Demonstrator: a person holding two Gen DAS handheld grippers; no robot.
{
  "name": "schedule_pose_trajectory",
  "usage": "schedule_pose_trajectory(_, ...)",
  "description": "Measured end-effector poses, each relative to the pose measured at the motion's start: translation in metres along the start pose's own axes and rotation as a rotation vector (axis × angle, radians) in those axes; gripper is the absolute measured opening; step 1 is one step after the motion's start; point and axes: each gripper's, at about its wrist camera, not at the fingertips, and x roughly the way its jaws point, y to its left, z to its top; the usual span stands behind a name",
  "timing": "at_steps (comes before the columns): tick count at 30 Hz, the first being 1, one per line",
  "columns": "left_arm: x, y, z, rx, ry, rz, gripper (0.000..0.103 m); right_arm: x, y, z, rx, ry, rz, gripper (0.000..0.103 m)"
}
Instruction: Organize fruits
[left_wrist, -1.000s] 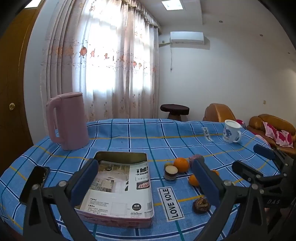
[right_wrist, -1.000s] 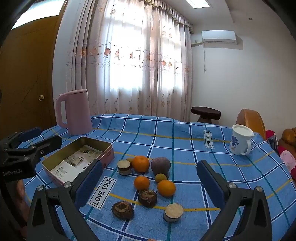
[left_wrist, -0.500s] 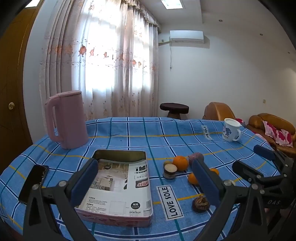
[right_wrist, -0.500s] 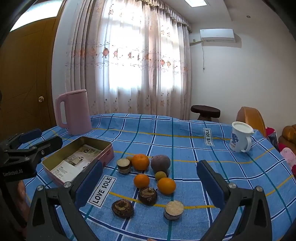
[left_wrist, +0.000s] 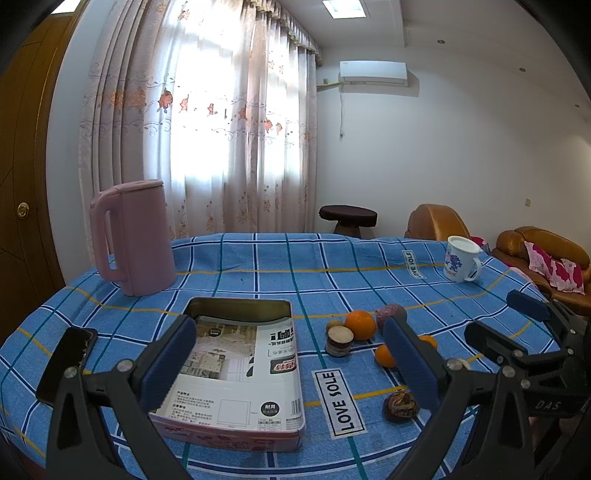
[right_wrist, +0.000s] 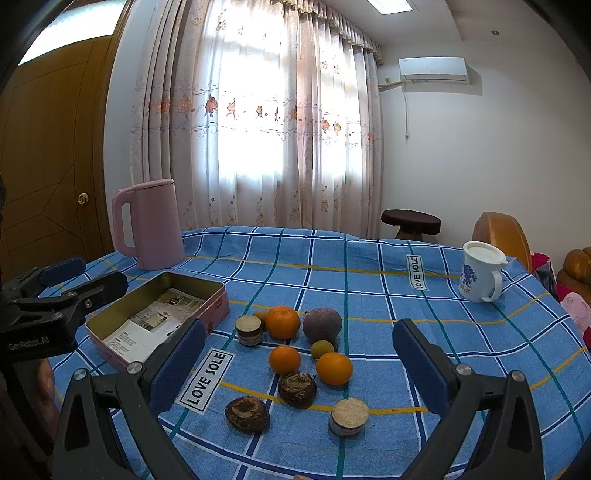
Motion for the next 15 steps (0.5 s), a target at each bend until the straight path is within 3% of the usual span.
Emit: schedule_pose_trajectory(15,0.0020,-0.0010,-0.0019,-0.004,0.004,-0.002,0.103,-0.0014,0.0009,-0.0018,-0.001,0.002,0.002,0.102)
